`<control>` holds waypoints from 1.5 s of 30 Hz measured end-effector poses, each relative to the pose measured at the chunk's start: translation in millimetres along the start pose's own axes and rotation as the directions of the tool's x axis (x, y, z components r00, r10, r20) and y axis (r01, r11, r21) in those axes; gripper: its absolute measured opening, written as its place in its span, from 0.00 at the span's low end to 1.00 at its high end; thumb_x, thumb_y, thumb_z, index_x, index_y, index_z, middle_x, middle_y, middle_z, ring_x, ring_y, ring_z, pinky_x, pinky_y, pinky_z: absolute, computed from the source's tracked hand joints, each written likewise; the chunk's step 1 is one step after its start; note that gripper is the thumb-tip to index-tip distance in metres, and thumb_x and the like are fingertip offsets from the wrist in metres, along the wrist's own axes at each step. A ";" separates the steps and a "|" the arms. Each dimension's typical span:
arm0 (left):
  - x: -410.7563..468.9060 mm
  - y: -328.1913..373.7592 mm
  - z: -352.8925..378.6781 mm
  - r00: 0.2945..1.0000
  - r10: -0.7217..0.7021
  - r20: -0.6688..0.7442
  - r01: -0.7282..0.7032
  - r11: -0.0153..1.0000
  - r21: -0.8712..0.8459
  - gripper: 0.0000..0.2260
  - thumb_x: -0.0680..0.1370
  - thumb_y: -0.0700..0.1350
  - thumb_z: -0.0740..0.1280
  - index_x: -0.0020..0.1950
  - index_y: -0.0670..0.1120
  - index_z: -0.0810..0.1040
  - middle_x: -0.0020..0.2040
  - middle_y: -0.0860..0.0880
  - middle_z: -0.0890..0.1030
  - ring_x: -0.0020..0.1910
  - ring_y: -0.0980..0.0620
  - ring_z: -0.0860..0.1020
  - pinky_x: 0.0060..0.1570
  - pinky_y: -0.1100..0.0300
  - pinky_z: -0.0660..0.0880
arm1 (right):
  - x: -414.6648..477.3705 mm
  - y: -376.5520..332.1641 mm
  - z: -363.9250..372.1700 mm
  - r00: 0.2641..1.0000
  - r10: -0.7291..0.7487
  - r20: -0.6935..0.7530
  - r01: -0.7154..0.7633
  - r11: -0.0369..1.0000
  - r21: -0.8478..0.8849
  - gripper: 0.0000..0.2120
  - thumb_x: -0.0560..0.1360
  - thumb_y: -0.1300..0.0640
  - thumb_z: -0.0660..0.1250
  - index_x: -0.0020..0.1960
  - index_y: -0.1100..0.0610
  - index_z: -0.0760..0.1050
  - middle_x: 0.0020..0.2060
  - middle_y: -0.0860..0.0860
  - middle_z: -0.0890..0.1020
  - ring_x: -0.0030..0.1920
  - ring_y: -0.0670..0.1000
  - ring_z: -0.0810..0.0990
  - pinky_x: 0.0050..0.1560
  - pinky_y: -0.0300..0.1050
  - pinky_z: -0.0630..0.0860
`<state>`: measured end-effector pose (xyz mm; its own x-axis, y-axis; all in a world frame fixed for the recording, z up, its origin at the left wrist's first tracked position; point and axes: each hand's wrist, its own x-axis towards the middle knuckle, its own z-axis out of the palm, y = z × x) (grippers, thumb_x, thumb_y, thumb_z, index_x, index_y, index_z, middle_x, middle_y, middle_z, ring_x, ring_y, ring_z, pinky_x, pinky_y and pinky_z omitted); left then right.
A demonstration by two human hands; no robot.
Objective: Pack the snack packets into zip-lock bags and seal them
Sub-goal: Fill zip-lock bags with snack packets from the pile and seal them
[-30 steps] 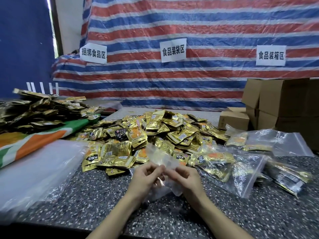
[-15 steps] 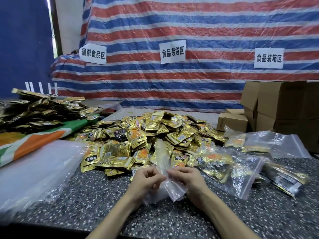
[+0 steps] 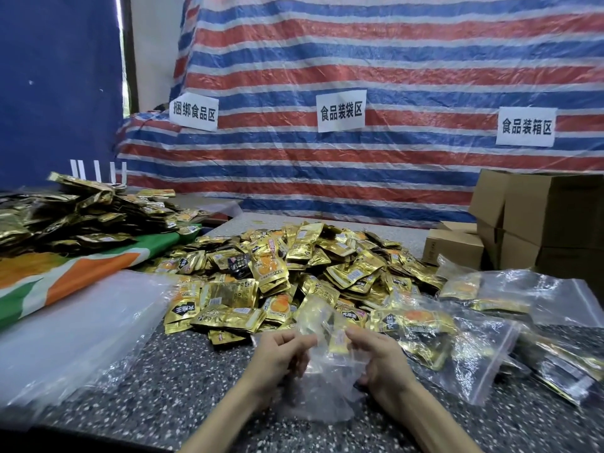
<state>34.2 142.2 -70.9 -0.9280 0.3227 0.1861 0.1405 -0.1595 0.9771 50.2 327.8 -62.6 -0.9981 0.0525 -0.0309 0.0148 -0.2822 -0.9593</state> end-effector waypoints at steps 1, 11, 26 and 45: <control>-2.1 4.5 -3.6 1.000 -0.025 0.012 0.024 1.000 0.014 0.14 0.70 0.47 0.73 0.25 0.48 0.76 0.25 0.50 0.74 0.23 0.56 0.68 0.26 0.67 0.66 | -0.7 -1.4 -0.9 0.999 -0.014 -0.053 0.013 1.000 -0.021 0.17 0.70 0.61 0.72 0.48 0.76 0.75 0.32 0.57 0.77 0.28 0.51 0.72 0.28 0.40 0.64; -16.2 93.0 -42.1 0.988 -0.131 0.083 0.142 0.981 -0.134 0.14 0.67 0.54 0.75 0.31 0.45 0.78 0.25 0.51 0.70 0.24 0.53 0.68 0.25 0.64 0.69 | -12.0 -69.3 22.4 0.943 -0.323 -0.075 0.292 0.916 -0.275 0.07 0.75 0.62 0.68 0.39 0.64 0.76 0.36 0.57 0.76 0.28 0.47 0.70 0.24 0.38 0.65; -34.6 110.0 -30.6 1.000 0.029 0.010 -0.031 0.941 0.336 0.21 0.71 0.62 0.73 0.28 0.47 0.80 0.24 0.51 0.72 0.23 0.55 0.68 0.25 0.66 0.66 | 25.1 -8.0 14.7 0.953 -0.174 -0.248 -0.204 0.233 -0.951 0.24 0.74 0.32 0.63 0.36 0.52 0.67 0.38 0.48 0.76 0.34 0.50 0.72 0.40 0.43 0.73; -29.8 89.2 -17.4 0.990 -0.006 -0.142 0.050 0.950 0.309 0.22 0.79 0.58 0.65 0.30 0.49 0.67 0.26 0.50 0.68 0.23 0.54 0.66 0.26 0.61 0.62 | -4.0 -85.6 7.9 0.921 -0.199 -0.334 0.084 0.940 -0.330 0.11 0.80 0.57 0.66 0.54 0.66 0.74 0.49 0.61 0.79 0.50 0.59 0.79 0.53 0.57 0.77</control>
<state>68.5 102.2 8.9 -0.9685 0.1879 0.1635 0.1933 0.1535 0.9691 52.5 344.2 21.9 -0.9029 0.4243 0.0687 -0.0501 0.0548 -0.9972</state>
